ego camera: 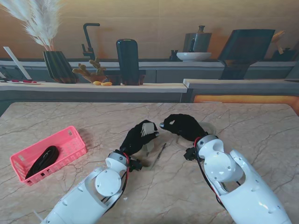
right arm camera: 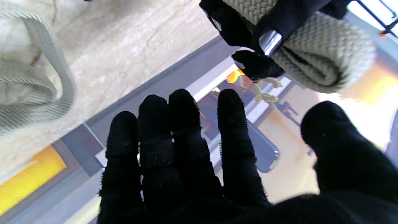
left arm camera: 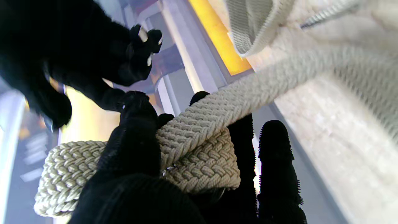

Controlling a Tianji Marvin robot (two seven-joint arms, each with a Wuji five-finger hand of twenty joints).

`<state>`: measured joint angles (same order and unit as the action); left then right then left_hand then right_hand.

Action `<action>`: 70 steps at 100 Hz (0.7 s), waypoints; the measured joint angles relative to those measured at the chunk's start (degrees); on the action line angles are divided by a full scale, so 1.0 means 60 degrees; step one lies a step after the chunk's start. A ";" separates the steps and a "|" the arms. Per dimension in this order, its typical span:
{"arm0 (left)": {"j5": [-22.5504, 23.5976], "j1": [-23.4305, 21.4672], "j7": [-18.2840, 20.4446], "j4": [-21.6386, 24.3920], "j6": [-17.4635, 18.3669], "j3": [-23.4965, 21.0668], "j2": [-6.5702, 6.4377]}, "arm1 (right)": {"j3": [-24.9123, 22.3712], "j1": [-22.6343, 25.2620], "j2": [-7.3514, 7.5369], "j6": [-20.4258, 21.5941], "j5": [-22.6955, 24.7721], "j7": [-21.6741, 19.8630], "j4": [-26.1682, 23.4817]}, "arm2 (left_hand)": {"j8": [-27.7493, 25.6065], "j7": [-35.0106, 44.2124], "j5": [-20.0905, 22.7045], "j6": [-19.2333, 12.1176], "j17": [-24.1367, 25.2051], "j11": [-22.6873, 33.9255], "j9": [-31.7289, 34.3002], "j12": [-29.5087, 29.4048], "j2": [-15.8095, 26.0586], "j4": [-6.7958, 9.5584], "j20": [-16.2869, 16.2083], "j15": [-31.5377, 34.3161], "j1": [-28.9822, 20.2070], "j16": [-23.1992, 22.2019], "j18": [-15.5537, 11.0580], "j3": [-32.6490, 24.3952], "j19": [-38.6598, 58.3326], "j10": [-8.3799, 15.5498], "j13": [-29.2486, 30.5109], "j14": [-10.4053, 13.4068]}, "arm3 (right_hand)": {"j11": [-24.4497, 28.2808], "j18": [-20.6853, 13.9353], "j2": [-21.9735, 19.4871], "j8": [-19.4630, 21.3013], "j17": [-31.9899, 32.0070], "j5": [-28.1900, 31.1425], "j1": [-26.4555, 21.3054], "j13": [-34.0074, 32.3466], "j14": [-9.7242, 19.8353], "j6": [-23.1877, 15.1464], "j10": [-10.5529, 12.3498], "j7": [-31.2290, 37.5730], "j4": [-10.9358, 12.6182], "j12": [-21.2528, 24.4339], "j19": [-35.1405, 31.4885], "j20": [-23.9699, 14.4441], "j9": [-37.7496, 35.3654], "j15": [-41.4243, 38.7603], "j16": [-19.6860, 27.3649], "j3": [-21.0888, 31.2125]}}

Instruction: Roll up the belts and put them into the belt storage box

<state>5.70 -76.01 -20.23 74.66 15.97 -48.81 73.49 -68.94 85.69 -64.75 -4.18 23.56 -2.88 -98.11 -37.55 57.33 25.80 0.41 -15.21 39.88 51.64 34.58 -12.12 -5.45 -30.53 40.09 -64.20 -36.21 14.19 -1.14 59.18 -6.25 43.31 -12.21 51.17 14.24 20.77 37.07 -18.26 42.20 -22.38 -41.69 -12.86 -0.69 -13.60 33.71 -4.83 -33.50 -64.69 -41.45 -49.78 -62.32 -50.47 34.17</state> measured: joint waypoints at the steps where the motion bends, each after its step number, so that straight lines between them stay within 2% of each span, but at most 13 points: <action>1: -0.0199 -0.0030 0.0055 0.0050 -0.0039 -0.0023 0.0007 | -0.0039 0.0027 0.0000 0.0126 0.0020 -0.0002 0.0000 | 0.0055 -0.0049 -0.0033 0.0000 0.0040 -0.0053 -0.0031 -0.0061 0.0037 0.0000 0.0000 -0.0009 -0.0053 0.0001 0.0000 0.0086 -0.0010 -0.0005 -0.0059 0.0000 | -0.0035 -0.0010 0.0000 -0.0002 0.0000 -0.0116 -0.0003 0.0002 0.0021 -0.0023 0.0010 -0.0002 0.0003 0.0007 0.0022 0.0004 0.0092 0.0069 0.0047 0.0072; 4: -0.0706 -0.0121 0.0210 0.0205 -0.0179 -0.0093 0.0028 | -0.0163 0.0105 0.0008 0.0559 0.0068 -0.0023 0.0008 | 0.0150 -0.0178 -0.0228 0.0000 0.0134 -0.0128 -0.0190 -0.0094 0.0121 0.0004 0.0000 -0.0121 -0.0158 0.0005 -0.0001 0.0191 -0.0068 -0.0005 -0.0174 0.0000 | -0.0250 -0.0122 0.0097 -0.0011 0.0000 -0.0436 -0.0003 0.0093 0.0171 -0.0142 0.0118 -0.0022 0.0003 0.0095 0.0117 0.0008 0.0408 0.0295 0.0114 0.0310; 8: -0.1084 -0.0232 0.0344 0.0397 -0.0396 -0.0171 0.0053 | -0.0322 0.0195 0.0035 0.1219 0.0126 -0.0081 0.0027 | 0.0159 -0.0210 -0.0228 0.0000 0.0227 -0.0138 -0.0284 -0.0098 0.0217 0.0004 0.0000 -0.0129 -0.0165 0.0005 0.0000 0.0251 -0.0119 -0.0005 -0.0211 0.0000 | -0.0469 -0.0251 0.0620 -0.0014 0.0000 -0.0924 0.0000 0.0093 0.0401 -0.0366 0.0146 -0.0065 0.0003 0.0127 0.0277 0.0010 0.0826 0.0559 0.0207 0.0742; 15: -0.1127 -0.0350 0.0381 0.0566 -0.0578 -0.0210 0.0093 | -0.0516 0.0288 0.0127 0.2296 0.0328 -0.0199 0.0090 | 0.0161 -0.0297 -0.0373 0.0000 0.0274 -0.0141 -0.0289 -0.0098 0.0303 0.0005 0.0000 -0.0177 -0.0256 0.0007 -0.0001 0.0318 -0.0125 -0.0005 -0.0288 0.0000 | -0.0772 -0.0477 0.1380 -0.0077 0.0000 -0.1700 0.0011 0.0257 0.0806 -0.0734 0.0460 -0.0128 -0.0005 0.0228 0.0655 0.0010 0.1404 0.0981 0.0343 0.1543; 22: -0.1049 -0.0392 0.0401 0.0582 -0.0573 -0.0205 0.0122 | -0.0608 0.0331 0.0239 0.2887 0.0883 -0.0244 0.0128 | 0.0161 -0.0300 -0.0379 0.0000 0.0274 -0.0142 -0.0290 -0.0098 0.0304 0.0005 0.0000 -0.0177 -0.0256 0.0008 -0.0003 0.0321 -0.0125 -0.0005 -0.0288 0.0000 | -0.1109 -0.0610 0.1843 -0.0185 0.0000 -0.2549 0.0005 0.0422 0.1120 -0.1084 0.0684 -0.0156 -0.0023 0.0259 0.0996 0.0010 0.1924 0.1230 0.0432 0.1541; 30: -0.1090 -0.0410 0.0503 0.0589 -0.0541 -0.0198 0.0123 | -0.0618 0.0335 0.0319 0.3233 0.1824 -0.0021 0.0198 | 0.0161 -0.0302 -0.0380 0.0000 0.0274 -0.0142 -0.0290 -0.0068 0.0400 0.0004 -0.0001 -0.0113 -0.0259 0.0008 -0.0006 0.0416 -0.0125 -0.0005 -0.0288 0.0000 | -0.1297 -0.0650 0.1956 -0.0348 -0.0003 -0.3661 -0.0379 0.0420 0.1372 -0.1678 0.0832 -0.0222 -0.0023 0.0273 0.1282 0.0004 0.2442 0.1375 0.0433 0.1172; 36: -0.1189 -0.0423 0.0612 0.0610 -0.0498 -0.0196 0.0115 | -0.0567 0.0324 0.0347 0.3511 0.2530 0.0565 0.0326 | 0.0161 -0.0302 -0.0380 0.0000 0.0242 -0.0142 -0.0289 0.0024 0.0401 0.0005 -0.0004 -0.0074 -0.0261 0.0004 -0.0007 0.0427 -0.0125 -0.0005 -0.0288 0.0000 | -0.1341 -0.0739 0.1967 -0.0417 -0.0050 -0.4290 -0.0383 0.0418 0.1524 -0.2181 0.0928 -0.0121 -0.0023 0.0350 0.1400 0.0001 0.2750 0.1398 0.0434 0.0928; 41: -0.1234 -0.0437 0.0682 0.0638 -0.0453 -0.0188 0.0104 | -0.0458 0.0284 0.0362 0.3693 0.2796 0.1103 0.0476 | 0.0161 -0.0303 -0.0381 0.0000 0.0242 -0.0141 -0.0289 0.0035 0.0401 0.0005 -0.0005 -0.0019 -0.0261 -0.0020 -0.0007 0.0429 -0.0125 -0.0005 -0.0287 0.0000 | -0.1321 -0.0753 0.2073 -0.0503 -0.0129 -0.4688 -0.0384 0.0418 0.1610 -0.2474 0.0937 0.0014 -0.0023 0.0358 0.1450 0.0000 0.2999 0.1401 0.0434 0.0735; 48: -0.1232 -0.0452 0.0749 0.0667 -0.0385 -0.0170 0.0088 | -0.0249 0.0172 0.0368 0.3787 0.2793 0.1427 0.0655 | 0.0161 -0.0304 -0.0381 0.0000 0.0242 -0.0129 -0.0288 0.0135 0.0400 0.0004 -0.0005 -0.0011 -0.0262 -0.0093 -0.0008 0.0429 -0.0125 -0.0005 -0.0287 0.0000 | -0.1320 -0.0861 0.2073 -0.0576 -0.0229 -0.5015 -0.0384 0.0418 0.1702 -0.2730 0.0941 0.0169 -0.0023 0.0359 0.1461 -0.0001 0.3220 0.1403 0.0434 0.0554; 57: -0.1182 -0.0461 0.0801 0.0688 -0.0295 -0.0133 0.0061 | 0.0003 -0.0015 0.0360 0.3861 0.2670 0.1372 0.0815 | 0.0161 -0.0305 -0.0381 0.0000 0.0241 -0.0009 -0.0288 0.0290 0.0401 0.0004 -0.0009 0.0005 -0.0261 -0.0133 -0.0008 0.0429 -0.0125 -0.0005 -0.0287 0.0000 | -0.1195 -0.0866 0.2073 -0.0620 -0.0266 -0.5015 -0.0384 0.0414 0.1765 -0.2719 0.0942 0.0355 -0.0023 0.0359 0.1461 -0.0003 0.3220 0.1293 0.0434 0.0442; 70: -0.1132 -0.0470 0.0851 0.0696 -0.0213 -0.0103 0.0038 | 0.0311 -0.0292 0.0352 0.3878 0.2019 0.0922 0.0955 | 0.0161 -0.0306 -0.0382 0.0000 0.0241 0.0118 -0.0288 0.0467 0.0401 0.0004 -0.0017 0.0026 -0.0263 -0.0227 -0.0008 0.0430 -0.0125 -0.0005 -0.0287 0.0000 | -0.0855 -0.0870 0.2073 -0.0707 -0.0384 -0.4566 -0.0384 0.0392 0.1823 -0.1971 0.0949 0.0745 -0.0023 0.0238 0.1462 -0.0007 0.3119 0.1067 0.0434 0.0237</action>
<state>-1.09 -78.82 -15.12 78.84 14.69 -49.42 73.72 -67.07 83.94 -62.64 19.09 35.68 2.65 -92.38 -36.58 55.50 23.51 0.41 -13.76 40.59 49.91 37.38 -9.71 -5.42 -30.63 40.24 -65.78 -37.57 14.14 1.44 58.43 -6.28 41.59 -12.21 46.03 9.01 33.21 32.83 -20.57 14.81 -24.68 -39.34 -1.92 -12.52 -7.91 38.18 -4.97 -32.07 -55.92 -41.49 -31.06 -55.92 -47.87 35.59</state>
